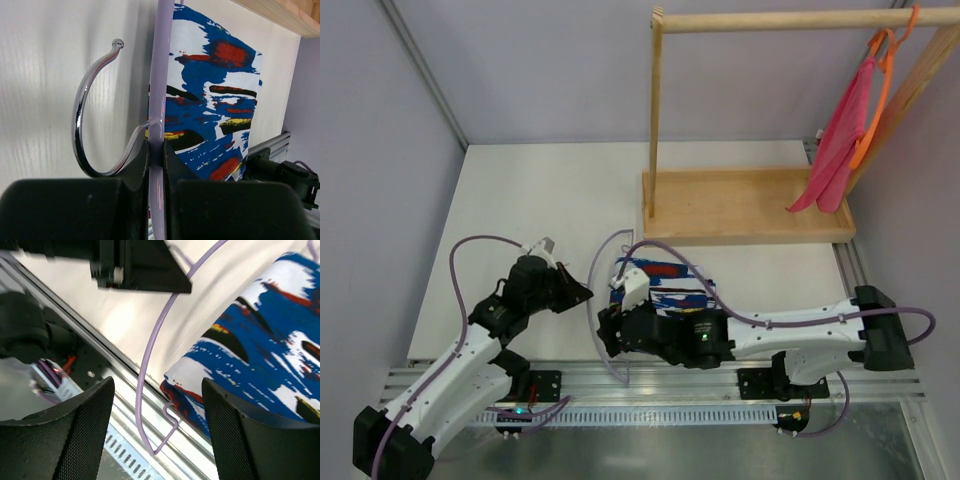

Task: Place the trousers on the hanger
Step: Pass the hanger from the left arm to the right

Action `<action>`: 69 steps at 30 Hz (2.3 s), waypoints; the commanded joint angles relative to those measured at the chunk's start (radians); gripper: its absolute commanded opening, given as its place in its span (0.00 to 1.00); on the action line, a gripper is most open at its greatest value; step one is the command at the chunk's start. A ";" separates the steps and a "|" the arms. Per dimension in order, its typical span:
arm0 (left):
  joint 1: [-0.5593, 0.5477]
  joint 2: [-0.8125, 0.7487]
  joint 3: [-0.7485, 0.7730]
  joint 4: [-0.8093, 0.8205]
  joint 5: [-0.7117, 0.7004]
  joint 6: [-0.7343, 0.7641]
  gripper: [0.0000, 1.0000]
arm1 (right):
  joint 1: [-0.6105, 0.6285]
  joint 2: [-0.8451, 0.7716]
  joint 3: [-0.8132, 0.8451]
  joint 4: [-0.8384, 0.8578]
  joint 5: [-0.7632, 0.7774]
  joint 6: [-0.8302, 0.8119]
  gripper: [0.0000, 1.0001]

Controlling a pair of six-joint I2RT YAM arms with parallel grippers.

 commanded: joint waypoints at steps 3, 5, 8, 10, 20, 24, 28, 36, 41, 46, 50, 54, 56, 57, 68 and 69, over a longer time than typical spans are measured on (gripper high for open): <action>-0.010 -0.023 0.077 0.070 0.028 -0.064 0.00 | 0.083 0.201 0.124 0.006 0.213 -0.060 0.73; -0.013 -0.032 0.080 0.072 0.028 -0.074 0.00 | 0.094 0.274 0.174 -0.005 0.237 -0.063 0.74; -0.013 -0.052 0.076 0.069 0.020 -0.084 0.00 | 0.097 0.350 0.266 -0.083 0.299 -0.047 0.73; -0.015 -0.060 0.074 0.069 0.019 -0.090 0.00 | 0.097 0.437 0.361 -0.147 0.349 -0.025 0.73; -0.020 -0.057 0.097 0.072 0.023 -0.107 0.00 | 0.097 0.594 0.520 -0.359 0.446 0.042 0.54; -0.020 -0.052 0.095 0.088 0.031 -0.129 0.00 | 0.098 0.627 0.578 -0.437 0.466 0.064 0.52; -0.021 -0.046 0.094 0.115 0.043 -0.143 0.00 | 0.098 0.646 0.587 -0.436 0.458 0.053 0.46; -0.023 -0.045 0.108 0.154 0.059 -0.164 0.00 | 0.097 0.647 0.595 -0.427 0.443 0.015 0.04; -0.024 -0.046 0.158 0.130 0.074 -0.141 0.01 | 0.097 0.597 0.577 -0.427 0.457 0.027 0.04; -0.024 -0.060 0.200 0.101 0.059 -0.126 0.33 | 0.098 0.409 0.442 -0.355 0.467 0.032 0.04; -0.024 -0.029 0.235 0.118 0.091 -0.121 0.44 | 0.097 0.234 0.302 -0.227 0.449 0.010 0.04; -0.027 0.003 0.237 0.217 0.189 -0.182 0.47 | 0.098 0.121 0.212 -0.152 0.454 -0.010 0.04; -0.026 0.007 0.252 0.224 0.200 -0.186 0.50 | 0.092 0.085 0.198 -0.157 0.461 0.004 0.04; -0.026 0.007 0.270 0.216 0.201 -0.178 0.51 | 0.088 0.069 0.178 -0.145 0.458 0.006 0.04; -0.024 0.119 0.474 0.140 0.228 -0.092 0.65 | 0.068 -0.104 0.104 -0.040 0.449 -0.080 0.04; -0.024 0.135 0.490 0.180 0.250 -0.098 0.65 | 0.068 -0.115 0.089 -0.017 0.444 -0.088 0.04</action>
